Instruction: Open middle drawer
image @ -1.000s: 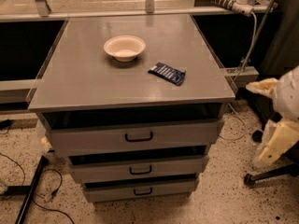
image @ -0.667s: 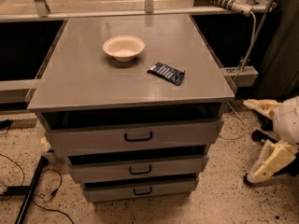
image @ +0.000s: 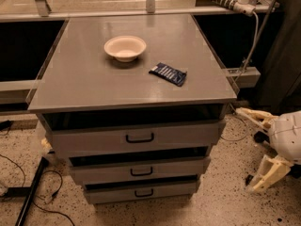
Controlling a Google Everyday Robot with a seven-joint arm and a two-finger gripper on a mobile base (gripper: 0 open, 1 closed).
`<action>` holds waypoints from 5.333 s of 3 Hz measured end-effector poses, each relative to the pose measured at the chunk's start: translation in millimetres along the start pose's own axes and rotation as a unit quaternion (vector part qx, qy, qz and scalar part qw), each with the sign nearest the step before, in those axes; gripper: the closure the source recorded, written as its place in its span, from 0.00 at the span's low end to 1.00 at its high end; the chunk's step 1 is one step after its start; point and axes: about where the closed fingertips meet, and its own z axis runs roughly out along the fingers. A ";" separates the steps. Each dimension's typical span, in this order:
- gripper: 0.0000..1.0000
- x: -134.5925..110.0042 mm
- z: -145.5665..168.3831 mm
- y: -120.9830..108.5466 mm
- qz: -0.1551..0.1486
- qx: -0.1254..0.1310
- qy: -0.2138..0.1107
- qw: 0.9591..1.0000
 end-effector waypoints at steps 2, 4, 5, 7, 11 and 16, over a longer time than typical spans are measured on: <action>0.00 -21.2 8.5 14.1 -0.086 -0.003 0.003 0.996; 0.00 -7.5 54.4 14.7 -0.220 0.046 0.089 0.970; 0.00 -7.7 54.4 14.8 -0.220 0.046 0.088 0.970; 0.00 16.9 110.3 26.6 -0.166 -0.014 0.118 0.979; 0.00 104.0 220.7 22.8 -0.031 0.061 0.037 0.997; 0.00 134.6 313.2 31.9 -0.016 -0.038 0.049 0.998</action>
Offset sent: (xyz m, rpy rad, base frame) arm -0.0208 0.0516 -0.0134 -0.1653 -0.2613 0.3144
